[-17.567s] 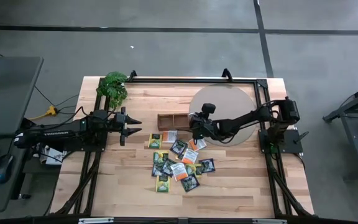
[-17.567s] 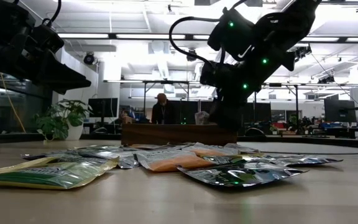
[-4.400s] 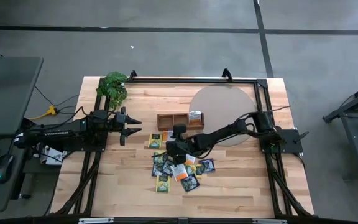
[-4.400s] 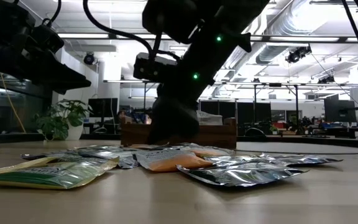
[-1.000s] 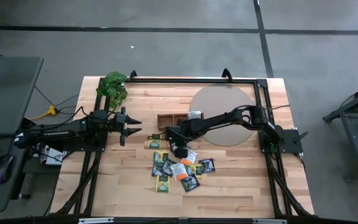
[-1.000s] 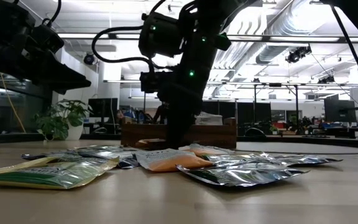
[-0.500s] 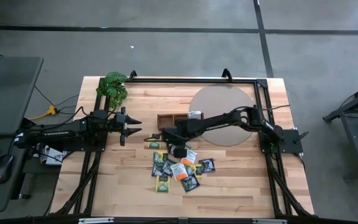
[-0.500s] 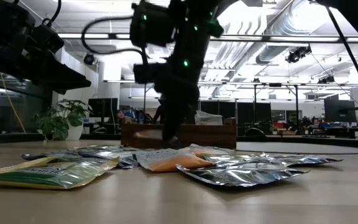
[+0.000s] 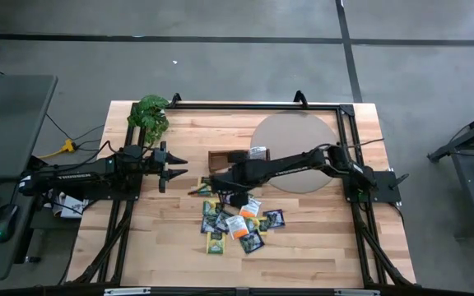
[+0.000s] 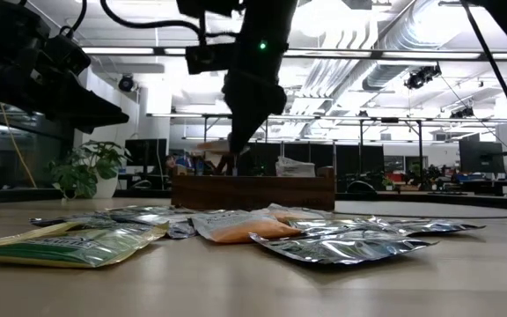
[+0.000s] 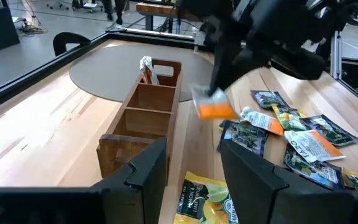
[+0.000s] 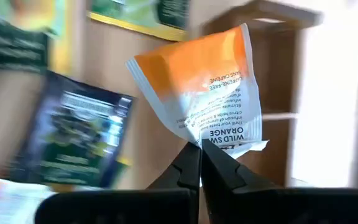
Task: Pick & Place Tea
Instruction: Put the white tea bag into the right section of the wooden organizer
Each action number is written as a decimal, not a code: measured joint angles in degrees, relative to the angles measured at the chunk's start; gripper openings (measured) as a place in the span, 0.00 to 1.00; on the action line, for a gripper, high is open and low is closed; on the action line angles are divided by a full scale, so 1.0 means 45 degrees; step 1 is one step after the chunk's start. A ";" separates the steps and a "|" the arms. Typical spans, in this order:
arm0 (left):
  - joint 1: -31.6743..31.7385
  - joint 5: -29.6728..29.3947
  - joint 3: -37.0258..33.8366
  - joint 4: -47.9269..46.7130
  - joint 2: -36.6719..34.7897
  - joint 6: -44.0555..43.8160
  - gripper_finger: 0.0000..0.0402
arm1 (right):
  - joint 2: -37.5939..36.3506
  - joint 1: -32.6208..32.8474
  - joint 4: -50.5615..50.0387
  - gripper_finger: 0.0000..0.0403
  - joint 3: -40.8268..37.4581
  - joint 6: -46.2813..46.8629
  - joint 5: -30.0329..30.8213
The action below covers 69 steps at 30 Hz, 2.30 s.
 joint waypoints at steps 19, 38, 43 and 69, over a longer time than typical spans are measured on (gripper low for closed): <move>0.0001 0.0001 0.0000 0.0000 0.0002 0.0000 0.37 | -0.0015 0.1178 -0.3691 0.00 -0.1981 -0.3895 0.7133; 0.0002 0.0002 0.0000 0.0000 -0.0001 -0.0001 0.37 | -0.0019 0.0491 -0.5474 0.00 -0.2851 -0.4322 0.8600; 0.0002 0.0000 0.0000 0.0000 -0.0001 -0.0001 0.37 | -0.0019 0.0236 -0.5786 0.00 -0.2851 -0.4453 0.8555; -0.0002 0.0000 0.0000 0.0000 -0.0001 -0.0001 0.37 | -0.0019 0.0111 -0.6931 0.00 -0.2846 -0.3566 0.9965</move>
